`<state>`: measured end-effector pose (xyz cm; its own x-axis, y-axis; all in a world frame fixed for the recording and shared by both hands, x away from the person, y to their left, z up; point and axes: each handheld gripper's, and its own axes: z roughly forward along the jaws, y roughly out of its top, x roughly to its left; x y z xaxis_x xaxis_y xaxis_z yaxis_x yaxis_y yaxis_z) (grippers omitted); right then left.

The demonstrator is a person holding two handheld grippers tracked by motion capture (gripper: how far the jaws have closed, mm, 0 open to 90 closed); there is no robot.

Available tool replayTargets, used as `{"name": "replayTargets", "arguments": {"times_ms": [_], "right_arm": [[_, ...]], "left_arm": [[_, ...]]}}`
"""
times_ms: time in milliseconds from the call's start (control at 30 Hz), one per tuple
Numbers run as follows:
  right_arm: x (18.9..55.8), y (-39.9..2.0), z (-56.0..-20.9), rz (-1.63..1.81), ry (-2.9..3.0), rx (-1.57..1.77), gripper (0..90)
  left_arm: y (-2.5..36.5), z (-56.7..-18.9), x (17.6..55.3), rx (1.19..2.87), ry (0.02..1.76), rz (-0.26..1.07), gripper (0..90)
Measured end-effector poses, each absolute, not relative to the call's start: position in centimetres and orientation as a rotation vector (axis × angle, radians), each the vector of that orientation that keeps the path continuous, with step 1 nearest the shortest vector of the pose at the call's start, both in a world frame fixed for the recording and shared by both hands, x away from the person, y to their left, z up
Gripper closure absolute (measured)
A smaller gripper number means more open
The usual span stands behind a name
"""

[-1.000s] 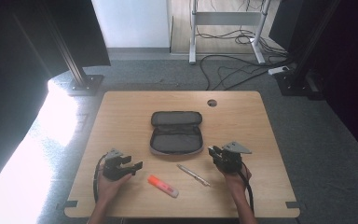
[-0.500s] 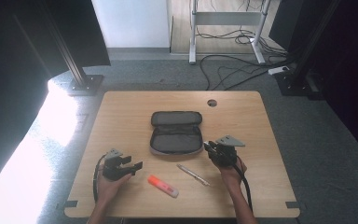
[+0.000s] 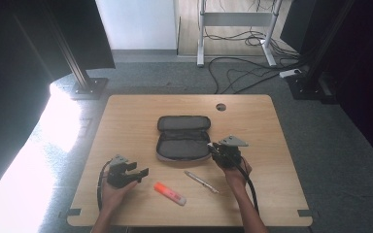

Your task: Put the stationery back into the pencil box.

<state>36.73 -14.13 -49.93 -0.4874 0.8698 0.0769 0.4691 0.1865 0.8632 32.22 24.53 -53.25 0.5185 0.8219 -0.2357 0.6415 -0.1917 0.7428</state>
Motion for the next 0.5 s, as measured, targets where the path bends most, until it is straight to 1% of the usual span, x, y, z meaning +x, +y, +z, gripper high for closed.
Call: {"name": "replayTargets", "arguments": {"times_ms": [500], "right_arm": [[38.1,-12.5,-49.7,1.211,2.063,1.250,72.8]], "left_arm": [[24.5,-53.4,32.3,1.913,1.196,0.250,33.2]]}}
